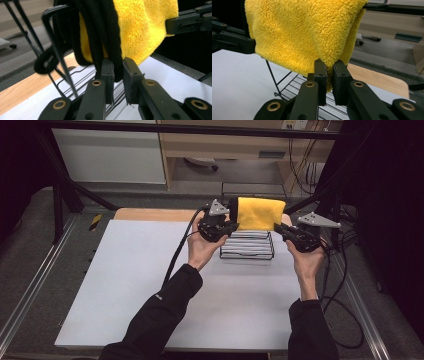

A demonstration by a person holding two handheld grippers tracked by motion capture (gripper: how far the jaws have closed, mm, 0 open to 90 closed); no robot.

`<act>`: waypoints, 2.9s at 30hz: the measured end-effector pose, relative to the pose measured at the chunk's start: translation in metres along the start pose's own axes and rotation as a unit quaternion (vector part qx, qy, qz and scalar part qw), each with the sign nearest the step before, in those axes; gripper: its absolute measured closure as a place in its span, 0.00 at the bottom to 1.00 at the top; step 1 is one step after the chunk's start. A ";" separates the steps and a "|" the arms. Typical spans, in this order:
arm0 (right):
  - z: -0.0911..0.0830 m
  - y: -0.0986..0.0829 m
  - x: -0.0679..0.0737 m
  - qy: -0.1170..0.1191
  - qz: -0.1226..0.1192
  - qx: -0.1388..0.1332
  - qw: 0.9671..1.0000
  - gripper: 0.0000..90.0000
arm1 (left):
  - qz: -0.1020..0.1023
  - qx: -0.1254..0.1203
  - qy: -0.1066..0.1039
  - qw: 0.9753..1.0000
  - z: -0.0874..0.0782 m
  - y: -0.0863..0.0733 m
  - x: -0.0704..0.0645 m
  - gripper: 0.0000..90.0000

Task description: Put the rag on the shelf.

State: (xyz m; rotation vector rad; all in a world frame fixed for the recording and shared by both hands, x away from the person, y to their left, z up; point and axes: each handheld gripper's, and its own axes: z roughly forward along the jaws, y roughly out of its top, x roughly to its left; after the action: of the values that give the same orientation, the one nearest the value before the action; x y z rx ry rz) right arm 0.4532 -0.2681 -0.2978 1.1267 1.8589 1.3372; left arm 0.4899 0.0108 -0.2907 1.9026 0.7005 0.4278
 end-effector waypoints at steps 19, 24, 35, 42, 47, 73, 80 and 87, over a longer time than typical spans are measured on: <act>-0.013 -0.003 0.010 0.016 -0.006 -0.007 1.000 0.47 | 0.009 0.011 0.000 1.000 -0.026 -0.016 0.005 0.60; -0.017 -0.005 0.017 0.021 -0.003 -0.007 1.000 0.29 | 0.004 0.019 -0.007 1.000 -0.041 -0.032 0.009 0.47; -0.016 -0.021 0.036 0.041 -0.005 0.023 0.999 0.09 | -0.023 0.057 -0.007 0.998 -0.078 -0.082 0.031 0.27; -0.017 -0.035 0.047 0.058 -0.005 0.035 0.998 0.06 | -0.032 0.058 0.007 0.998 -0.107 -0.115 0.041 0.21; -0.017 -0.050 0.052 0.071 -0.003 0.042 0.997 0.06 | -0.038 0.060 0.014 0.997 -0.127 -0.138 0.046 0.16; -0.018 -0.150 0.056 0.122 0.030 0.120 0.985 0.02 | -0.063 0.088 0.055 0.993 -0.187 -0.236 0.061 0.09; -0.022 -0.164 0.053 0.137 0.037 0.134 0.981 0.02 | -0.069 0.091 0.055 0.992 -0.193 -0.253 0.063 0.09; -0.024 -0.171 0.052 0.135 0.039 0.145 0.979 0.02 | -0.074 0.090 0.058 0.992 -0.196 -0.259 0.066 0.09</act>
State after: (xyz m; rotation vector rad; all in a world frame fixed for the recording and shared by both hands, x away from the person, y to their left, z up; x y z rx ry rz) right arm 0.3577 -0.2576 -0.4507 1.2206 2.2875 1.3475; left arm 0.3552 0.2713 -0.4449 1.9882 0.9790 0.3932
